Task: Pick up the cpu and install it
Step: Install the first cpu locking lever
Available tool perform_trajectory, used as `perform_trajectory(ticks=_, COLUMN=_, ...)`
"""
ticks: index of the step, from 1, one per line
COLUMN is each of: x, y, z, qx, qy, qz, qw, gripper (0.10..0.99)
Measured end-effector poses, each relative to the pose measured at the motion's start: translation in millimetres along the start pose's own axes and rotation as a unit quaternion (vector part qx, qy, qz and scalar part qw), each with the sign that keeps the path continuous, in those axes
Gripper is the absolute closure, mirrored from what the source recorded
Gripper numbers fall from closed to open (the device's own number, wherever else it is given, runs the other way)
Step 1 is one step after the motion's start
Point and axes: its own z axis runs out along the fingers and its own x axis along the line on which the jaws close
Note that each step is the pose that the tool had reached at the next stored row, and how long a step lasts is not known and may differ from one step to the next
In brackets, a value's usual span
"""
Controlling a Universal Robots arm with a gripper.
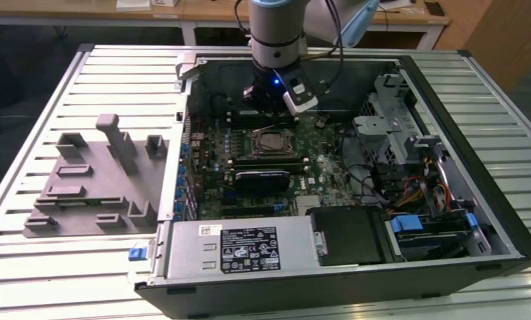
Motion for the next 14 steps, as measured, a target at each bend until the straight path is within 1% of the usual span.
perform_trajectory(ticks=2, x=5.0, y=-0.4, z=0.3, qx=-0.0002, qy=-0.0052, qz=0.000, qw=1.0000, gripper=0.980)
perform_trajectory(ticks=4, x=7.4, y=-0.6, z=1.2, qx=0.0000, qy=-0.0124, qz=-0.001, qw=0.9999, gripper=0.980)
perform_trajectory(ticks=5, x=8.3, y=-0.7, z=1.5, qx=0.0006, qy=-0.0167, qz=-0.001, qw=0.9999, gripper=0.980)
perform_trajectory(ticks=7, x=9.8, y=-0.9, z=2.0, qx=0.0023, qy=-0.0274, qz=-0.002, qw=0.9996, gripper=0.980)
perform_trajectory(ticks=8, x=10.1, y=-0.9, z=2.2, qx=0.0026, qy=-0.0305, qz=-0.002, qw=0.9995, gripper=0.980)
perform_trajectory(ticks=9, x=10.3, y=-0.9, z=2.2, qx=0.0027, qy=-0.0316, qz=-0.003, qw=0.9995, gripper=0.980)
perform_trajectory(ticks=12, x=10.7, y=-1.0, z=2.3, qx=0.0027, qy=-0.0319, qz=-0.003, qw=0.9995, gripper=0.980)
perform_trajectory(ticks=14, x=11.0, y=-1.0, z=2.5, qx=0.0034, qy=-0.0334, qz=0.003, qw=0.9994, gripper=0.980)
